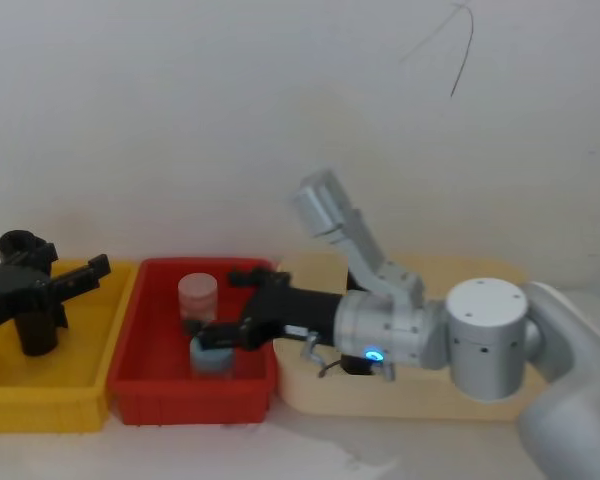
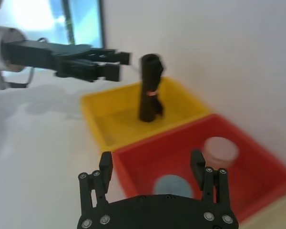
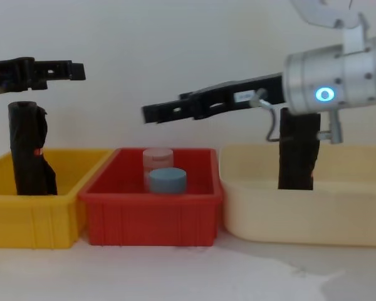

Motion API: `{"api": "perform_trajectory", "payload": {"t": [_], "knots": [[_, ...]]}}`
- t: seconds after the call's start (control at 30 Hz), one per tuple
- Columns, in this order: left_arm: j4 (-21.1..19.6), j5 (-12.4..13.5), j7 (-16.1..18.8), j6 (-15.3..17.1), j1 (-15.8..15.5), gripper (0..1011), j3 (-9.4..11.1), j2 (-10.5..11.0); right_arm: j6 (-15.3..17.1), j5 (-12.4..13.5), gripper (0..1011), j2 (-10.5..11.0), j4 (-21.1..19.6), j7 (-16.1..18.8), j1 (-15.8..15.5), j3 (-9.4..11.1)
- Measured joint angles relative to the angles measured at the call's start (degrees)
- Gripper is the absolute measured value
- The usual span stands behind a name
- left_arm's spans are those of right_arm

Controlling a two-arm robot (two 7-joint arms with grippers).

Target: Pick up the garbage bag with the one hand and transfer it to the other hand.

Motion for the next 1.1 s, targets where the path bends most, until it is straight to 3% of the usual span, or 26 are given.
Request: {"api": "perform_trajectory", "payload": {"t": [0.23, 0.57, 1.1], "knots": [[0.00, 0.00, 0.01, 0.00, 0.00, 1001, 0.00, 0.00, 3.04, 1.05, 1001, -3.65, 4.95, 3.84, 3.19, -3.35], [0.00, 0.00, 0.01, 0.00, 0.00, 1001, 0.00, 0.00, 5.55, 2.04, 1001, -7.09, 10.68, 4.82, 6.34, -4.92], [0.00, 0.00, 0.01, 0.00, 0.00, 1001, 0.00, 0.00, 6.23, 1.83, 1001, -8.58, 15.60, 4.72, 10.19, -6.31]]}}
